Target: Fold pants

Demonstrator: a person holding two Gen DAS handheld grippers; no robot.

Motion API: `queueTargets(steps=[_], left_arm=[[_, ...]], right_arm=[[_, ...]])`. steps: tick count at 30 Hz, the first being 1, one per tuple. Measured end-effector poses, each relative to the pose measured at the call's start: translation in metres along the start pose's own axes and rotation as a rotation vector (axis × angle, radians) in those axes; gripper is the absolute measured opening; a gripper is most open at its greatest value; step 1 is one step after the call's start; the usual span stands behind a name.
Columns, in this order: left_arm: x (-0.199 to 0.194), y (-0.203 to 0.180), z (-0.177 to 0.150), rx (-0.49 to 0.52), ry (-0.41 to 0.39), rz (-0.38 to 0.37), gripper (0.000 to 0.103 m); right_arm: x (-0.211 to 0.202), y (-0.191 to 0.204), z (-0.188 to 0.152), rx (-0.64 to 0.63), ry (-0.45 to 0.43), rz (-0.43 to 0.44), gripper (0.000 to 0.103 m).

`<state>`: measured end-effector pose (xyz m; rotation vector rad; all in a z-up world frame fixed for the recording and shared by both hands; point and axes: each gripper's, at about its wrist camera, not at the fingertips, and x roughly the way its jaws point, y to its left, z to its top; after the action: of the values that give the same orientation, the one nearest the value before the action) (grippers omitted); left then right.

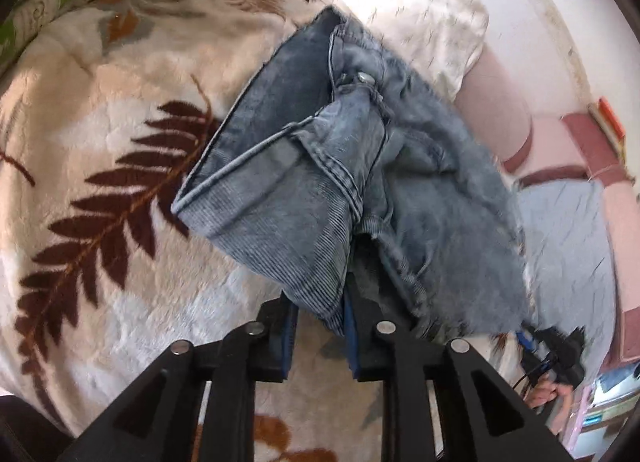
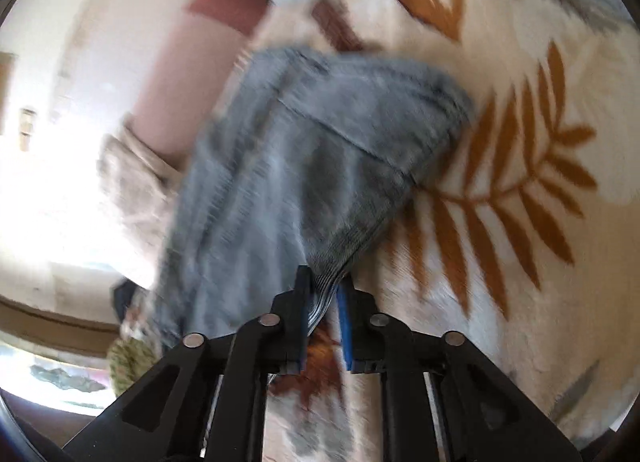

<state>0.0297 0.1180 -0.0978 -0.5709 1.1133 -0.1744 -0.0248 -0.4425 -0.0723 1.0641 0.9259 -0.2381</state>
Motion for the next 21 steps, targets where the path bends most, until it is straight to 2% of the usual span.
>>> queueTargets(steps=[3,6,8,9,10,12,14,17,21], left_arm=[[-0.028,-0.017,-0.005,0.125,-0.006,0.033,0.026],[-0.068,-0.036,0.001,0.257,-0.072,0.046,0.026],[-0.082,-0.049,0.017,0.311,-0.132,0.085,0.033],[-0.084,-0.055,0.031,0.328,-0.161,0.098,0.042],[-0.083,-0.059,0.044,0.338,-0.181,0.117,0.046],[-0.073,-0.070,0.080,0.351,-0.226,0.149,0.046],[-0.057,-0.075,0.112,0.372,-0.235,0.171,0.046],[-0.021,-0.077,0.166,0.372,-0.217,0.195,0.046],[0.025,-0.066,0.222,0.339,-0.145,0.196,0.046]], right_arm=[[-0.009,-0.001,0.003,0.023,0.050,0.024,0.032],[-0.037,0.010,0.013,-0.041,0.051,0.039,0.040],[-0.050,0.021,0.025,-0.072,0.040,0.064,0.044],[-0.054,0.029,0.033,-0.079,0.028,0.072,0.050],[-0.056,0.039,0.045,-0.093,0.011,0.092,0.054],[-0.051,0.062,0.068,-0.144,-0.025,0.101,0.055],[-0.034,0.088,0.096,-0.211,-0.061,0.081,0.057],[0.008,0.115,0.143,-0.286,-0.062,0.062,0.058],[0.058,0.126,0.191,-0.251,-0.053,0.045,0.058]])
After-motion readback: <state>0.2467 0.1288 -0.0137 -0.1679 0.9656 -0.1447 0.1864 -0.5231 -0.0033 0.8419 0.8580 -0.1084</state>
